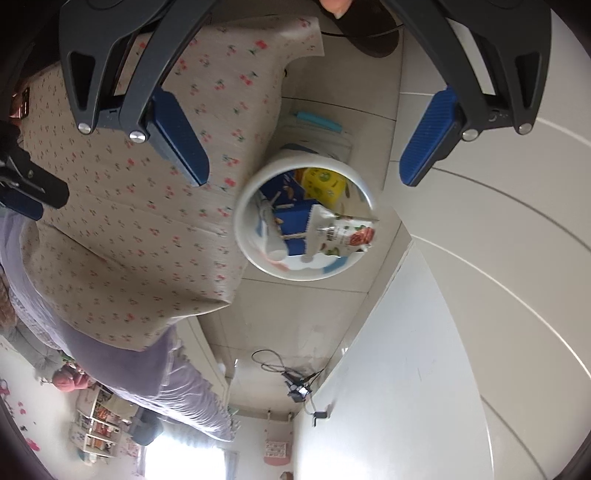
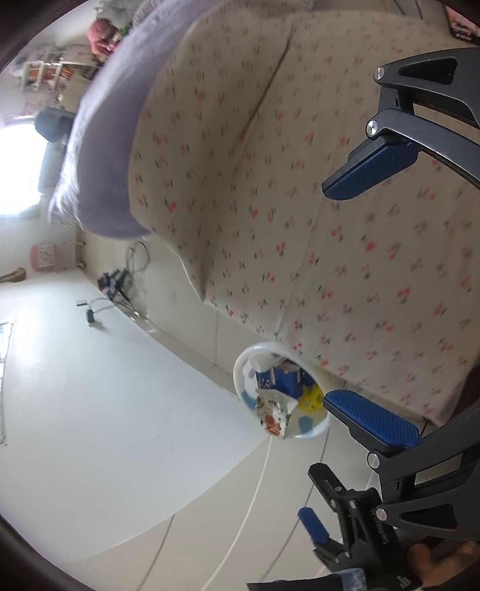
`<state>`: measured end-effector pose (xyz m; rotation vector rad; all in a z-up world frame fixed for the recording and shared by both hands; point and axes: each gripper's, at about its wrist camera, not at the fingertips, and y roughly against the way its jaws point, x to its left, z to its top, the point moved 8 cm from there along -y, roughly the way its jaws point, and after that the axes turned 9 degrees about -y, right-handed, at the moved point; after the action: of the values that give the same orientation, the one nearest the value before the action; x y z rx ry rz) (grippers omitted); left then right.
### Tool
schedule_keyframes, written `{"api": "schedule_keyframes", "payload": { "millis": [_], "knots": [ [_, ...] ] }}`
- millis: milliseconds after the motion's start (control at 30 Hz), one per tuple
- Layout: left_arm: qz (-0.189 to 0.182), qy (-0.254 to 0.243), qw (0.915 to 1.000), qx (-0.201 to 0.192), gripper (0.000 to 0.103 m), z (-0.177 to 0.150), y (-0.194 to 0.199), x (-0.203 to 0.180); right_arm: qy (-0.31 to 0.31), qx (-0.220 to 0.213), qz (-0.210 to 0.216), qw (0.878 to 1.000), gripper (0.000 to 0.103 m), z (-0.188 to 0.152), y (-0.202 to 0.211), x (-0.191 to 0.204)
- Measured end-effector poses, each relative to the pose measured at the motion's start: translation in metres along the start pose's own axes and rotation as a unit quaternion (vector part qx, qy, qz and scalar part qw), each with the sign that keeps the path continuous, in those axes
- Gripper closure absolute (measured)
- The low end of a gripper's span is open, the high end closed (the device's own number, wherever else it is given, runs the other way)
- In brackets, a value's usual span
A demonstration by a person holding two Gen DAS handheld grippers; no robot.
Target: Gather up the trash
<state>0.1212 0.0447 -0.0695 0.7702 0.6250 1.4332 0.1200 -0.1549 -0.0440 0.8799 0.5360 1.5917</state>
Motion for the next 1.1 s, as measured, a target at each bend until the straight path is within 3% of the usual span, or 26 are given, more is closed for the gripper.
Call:
{"api": "schedule_keyframes", "payload": {
  "millis": [433, 1100],
  "knots": [
    [0.001, -0.013, 0.9996, -0.026, 0.001, -0.035, 0.037, -0.034, 0.004, -0.043, -0.021, 0.999, 0.000, -0.056, 0.037, -0.021],
    [0.000, -0.014, 0.9994, -0.032, 0.001, -0.044, 0.035, -0.043, -0.006, -0.061, -0.031, 0.998, 0.000, -0.059, 0.030, -0.030]
  ]
}}
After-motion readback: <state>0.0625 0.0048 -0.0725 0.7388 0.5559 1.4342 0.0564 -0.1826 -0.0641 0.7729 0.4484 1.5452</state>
